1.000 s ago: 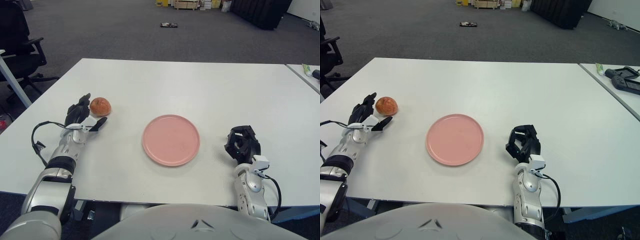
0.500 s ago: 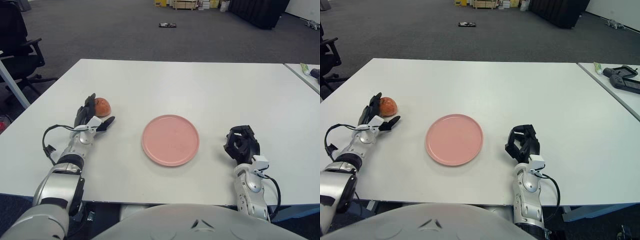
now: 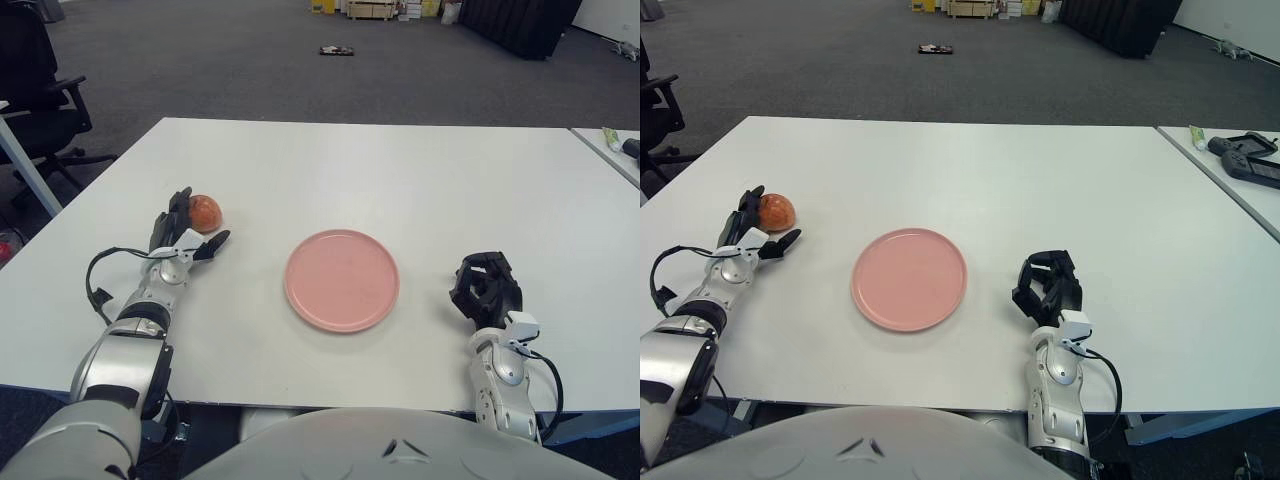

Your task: Put the apple into the plate.

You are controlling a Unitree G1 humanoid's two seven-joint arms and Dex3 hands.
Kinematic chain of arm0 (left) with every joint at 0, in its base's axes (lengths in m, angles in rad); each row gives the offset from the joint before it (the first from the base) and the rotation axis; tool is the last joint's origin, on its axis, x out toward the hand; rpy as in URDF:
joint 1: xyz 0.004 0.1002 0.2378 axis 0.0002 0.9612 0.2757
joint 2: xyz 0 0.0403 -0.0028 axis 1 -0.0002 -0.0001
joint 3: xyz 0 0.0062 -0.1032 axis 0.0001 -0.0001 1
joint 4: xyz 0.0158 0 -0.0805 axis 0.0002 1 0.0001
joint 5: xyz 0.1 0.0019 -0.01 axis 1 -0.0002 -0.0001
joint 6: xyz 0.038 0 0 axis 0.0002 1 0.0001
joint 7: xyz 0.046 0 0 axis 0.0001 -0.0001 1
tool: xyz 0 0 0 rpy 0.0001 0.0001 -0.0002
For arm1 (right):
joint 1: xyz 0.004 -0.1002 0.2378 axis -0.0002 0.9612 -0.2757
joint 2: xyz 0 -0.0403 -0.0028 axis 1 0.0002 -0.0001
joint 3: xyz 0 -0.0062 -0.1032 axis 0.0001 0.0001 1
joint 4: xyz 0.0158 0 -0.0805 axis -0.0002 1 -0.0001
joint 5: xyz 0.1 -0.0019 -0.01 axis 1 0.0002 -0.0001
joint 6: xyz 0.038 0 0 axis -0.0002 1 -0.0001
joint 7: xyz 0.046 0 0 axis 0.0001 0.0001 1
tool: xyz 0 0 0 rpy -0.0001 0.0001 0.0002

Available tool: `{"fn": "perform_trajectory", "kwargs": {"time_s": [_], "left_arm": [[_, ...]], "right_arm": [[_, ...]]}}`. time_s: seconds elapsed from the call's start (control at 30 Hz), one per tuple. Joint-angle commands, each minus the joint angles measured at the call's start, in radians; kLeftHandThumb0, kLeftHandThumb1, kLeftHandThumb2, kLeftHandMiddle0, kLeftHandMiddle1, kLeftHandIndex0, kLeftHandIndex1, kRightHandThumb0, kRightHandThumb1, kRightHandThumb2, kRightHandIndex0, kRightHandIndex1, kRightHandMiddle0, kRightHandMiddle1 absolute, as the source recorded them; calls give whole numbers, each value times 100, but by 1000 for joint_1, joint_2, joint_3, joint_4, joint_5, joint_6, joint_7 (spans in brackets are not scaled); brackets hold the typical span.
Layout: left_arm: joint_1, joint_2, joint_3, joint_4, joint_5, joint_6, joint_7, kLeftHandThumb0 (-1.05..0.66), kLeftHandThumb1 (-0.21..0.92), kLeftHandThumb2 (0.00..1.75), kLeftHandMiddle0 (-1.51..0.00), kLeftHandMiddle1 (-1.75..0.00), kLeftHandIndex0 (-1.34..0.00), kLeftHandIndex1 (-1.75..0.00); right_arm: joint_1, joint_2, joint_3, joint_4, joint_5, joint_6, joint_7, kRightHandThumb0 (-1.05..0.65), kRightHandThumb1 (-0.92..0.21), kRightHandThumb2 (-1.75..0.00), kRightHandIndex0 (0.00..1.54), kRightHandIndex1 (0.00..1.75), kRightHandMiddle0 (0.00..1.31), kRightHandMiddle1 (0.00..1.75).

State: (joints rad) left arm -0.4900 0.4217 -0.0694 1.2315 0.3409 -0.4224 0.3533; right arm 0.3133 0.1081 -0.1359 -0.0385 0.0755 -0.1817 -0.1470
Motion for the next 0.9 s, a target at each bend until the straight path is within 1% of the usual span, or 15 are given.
{"fn": "perform_trajectory", "kwargs": {"time_s": [0.0, 0.17, 0.47, 0.77, 0.87], "left_arm": [[-35, -20, -17, 12, 9, 20, -5, -102, 50, 75, 0, -71, 0, -72], [-52, -19, -29, 15, 13, 12, -3, -102, 48, 75, 0, -79, 0, -80], [-82, -15, -48, 30, 20, -7, 0, -101, 46, 77, 0, -94, 0, -93], [-124, -9, -70, 30, 40, -9, -7, -102, 46, 78, 0, -101, 0, -101], [-128, -4, -87, 27, 57, -5, -3, -102, 48, 78, 0, -100, 0, -105]], "right_arm": [[2, 3, -3, 2, 5, -13, 6, -41, -56, -101, 73, 175, 42, 175], [2, 1, -1, 10, 6, -30, 12, -41, -56, -102, 74, 175, 42, 175], [3, 5, -2, 10, 9, -28, 14, -41, -55, -103, 74, 175, 43, 175], [1, 6, -1, 11, 1, -31, 6, -41, -55, -103, 74, 175, 43, 175], [1, 6, -2, 10, 4, -33, 8, -41, -56, -102, 74, 175, 43, 175]]}}
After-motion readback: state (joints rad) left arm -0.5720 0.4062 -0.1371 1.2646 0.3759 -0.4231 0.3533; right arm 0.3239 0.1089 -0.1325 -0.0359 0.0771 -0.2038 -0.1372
